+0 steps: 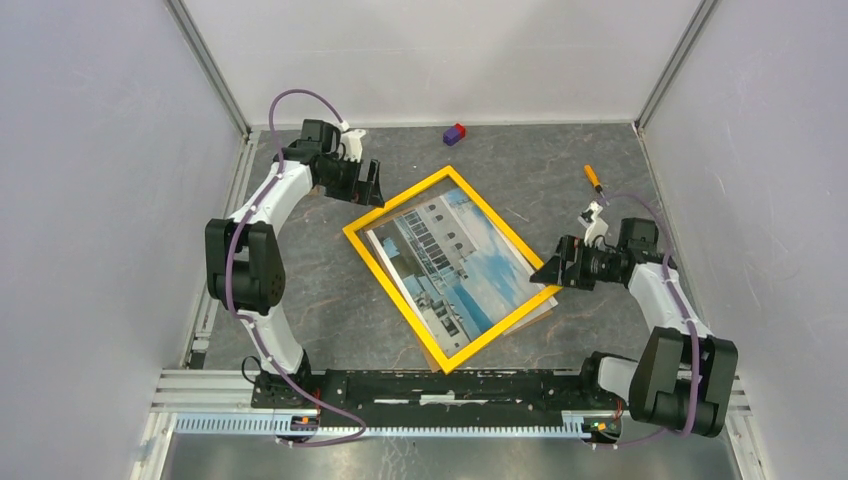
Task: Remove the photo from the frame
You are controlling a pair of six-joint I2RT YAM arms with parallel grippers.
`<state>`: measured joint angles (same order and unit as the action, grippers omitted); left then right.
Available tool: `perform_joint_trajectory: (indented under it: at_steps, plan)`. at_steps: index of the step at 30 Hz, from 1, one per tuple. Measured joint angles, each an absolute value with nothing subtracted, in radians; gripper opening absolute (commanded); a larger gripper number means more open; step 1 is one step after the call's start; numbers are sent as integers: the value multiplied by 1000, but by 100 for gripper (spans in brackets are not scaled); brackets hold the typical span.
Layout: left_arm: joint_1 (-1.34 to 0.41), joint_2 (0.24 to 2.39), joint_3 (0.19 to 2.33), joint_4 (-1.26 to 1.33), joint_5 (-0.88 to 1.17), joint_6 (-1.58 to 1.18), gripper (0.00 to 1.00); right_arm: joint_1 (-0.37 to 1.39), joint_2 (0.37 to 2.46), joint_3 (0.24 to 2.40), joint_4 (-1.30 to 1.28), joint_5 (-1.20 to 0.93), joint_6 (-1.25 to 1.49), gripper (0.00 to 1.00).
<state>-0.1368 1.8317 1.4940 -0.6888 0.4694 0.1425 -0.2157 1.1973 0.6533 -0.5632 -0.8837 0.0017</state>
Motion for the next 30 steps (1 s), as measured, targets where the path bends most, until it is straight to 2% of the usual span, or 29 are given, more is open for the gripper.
perform_joint_trajectory:
  at_steps: [7,14,18,23,30]
  plan:
    - [-137,1831,1465,-608,446,86,100,-204,1082,500,-654,-861,30,98]
    - [-137,1829,1442,-572,410,46,100,-137,918,332,-612,-801,215,98]
    - [-137,1824,1440,-542,392,10,100,-133,838,259,-588,-833,333,98]
    - [-137,1826,1448,-526,389,-11,100,-133,862,259,-556,-801,438,98]
    - [-137,1856,1480,-529,403,-7,100,-131,1024,317,-499,-767,522,98]
